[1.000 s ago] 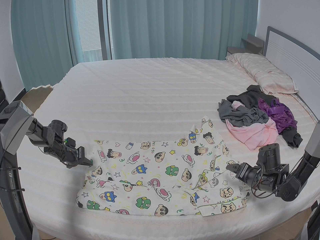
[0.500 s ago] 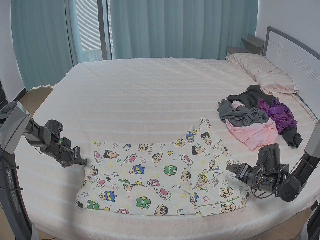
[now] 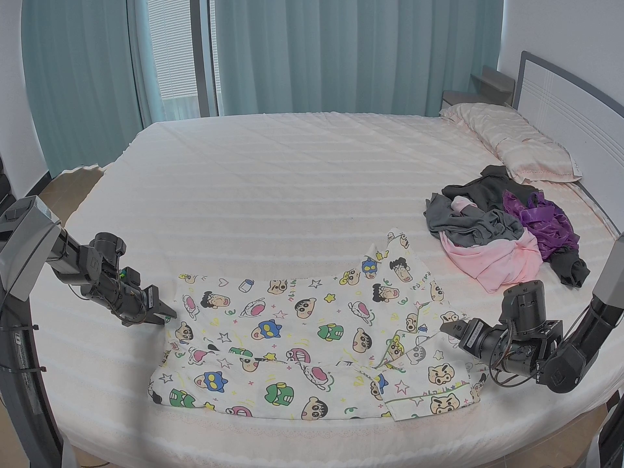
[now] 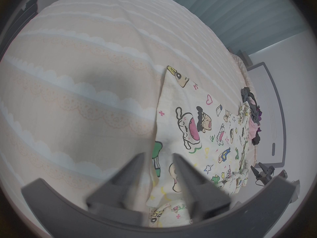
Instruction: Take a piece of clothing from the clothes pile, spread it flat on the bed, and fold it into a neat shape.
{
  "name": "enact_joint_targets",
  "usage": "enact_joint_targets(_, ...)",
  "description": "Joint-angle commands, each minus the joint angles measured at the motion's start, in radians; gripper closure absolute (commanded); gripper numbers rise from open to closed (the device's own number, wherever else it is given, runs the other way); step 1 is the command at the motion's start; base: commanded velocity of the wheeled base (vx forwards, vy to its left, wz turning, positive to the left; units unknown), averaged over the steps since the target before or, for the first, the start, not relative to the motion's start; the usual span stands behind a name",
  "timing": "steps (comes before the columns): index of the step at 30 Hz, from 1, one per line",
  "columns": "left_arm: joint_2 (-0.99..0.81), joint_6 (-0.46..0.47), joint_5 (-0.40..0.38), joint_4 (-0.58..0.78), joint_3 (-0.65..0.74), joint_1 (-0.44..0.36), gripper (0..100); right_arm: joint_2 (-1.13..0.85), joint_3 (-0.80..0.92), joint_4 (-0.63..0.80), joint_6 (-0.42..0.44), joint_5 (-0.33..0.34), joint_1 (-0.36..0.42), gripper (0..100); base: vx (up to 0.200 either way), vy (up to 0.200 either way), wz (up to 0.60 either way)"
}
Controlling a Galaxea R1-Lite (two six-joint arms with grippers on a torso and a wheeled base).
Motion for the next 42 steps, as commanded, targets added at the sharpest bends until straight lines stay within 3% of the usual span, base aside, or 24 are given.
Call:
enact_joint_targets(1, 0.005, -0.002, -0.003, -0.004, -0.014, 0.001, 0, 0.005, 0.000, 0.000, 0.000, 0.000, 0.001, 0, 0.000, 0.000, 0.00)
enact_joint_targets(6, 0.000, -0.051, -0.011, 0.001, -0.092, -0.002, 0, 0.018, -0.001, 0.000, -0.001, -0.001, 0.002, 0, 0.000, 0.000, 0.00)
enact_joint_targets(11, 0.054, -0.177, -0.012, -0.010, -0.212, -0.045, 0, 0.016, 0.000, 0.000, -0.001, -0.001, 0.016, 0, 0.000, 0.000, 0.00)
enact_joint_targets(25, 0.167, -0.244, 0.002, -0.009, -0.386, -0.073, 0, 0.025, 0.000, 0.000, 0.000, -0.001, 0.017, 0, 0.000, 0.000, 0.00)
enact_joint_targets(26, 0.169, -0.249, 0.002, -0.009, -0.391, -0.073, 100, 0.028, 0.000, 0.000, 0.000, 0.000, 0.017, 0, 0.000, 0.000, 0.00)
enact_joint_targets(42, 0.175, -0.248, 0.051, -0.002, -0.428, -0.062, 100, 0.036, -0.001, -0.002, 0.000, -0.001, 0.025, 0, 0.000, 0.000, 0.00)
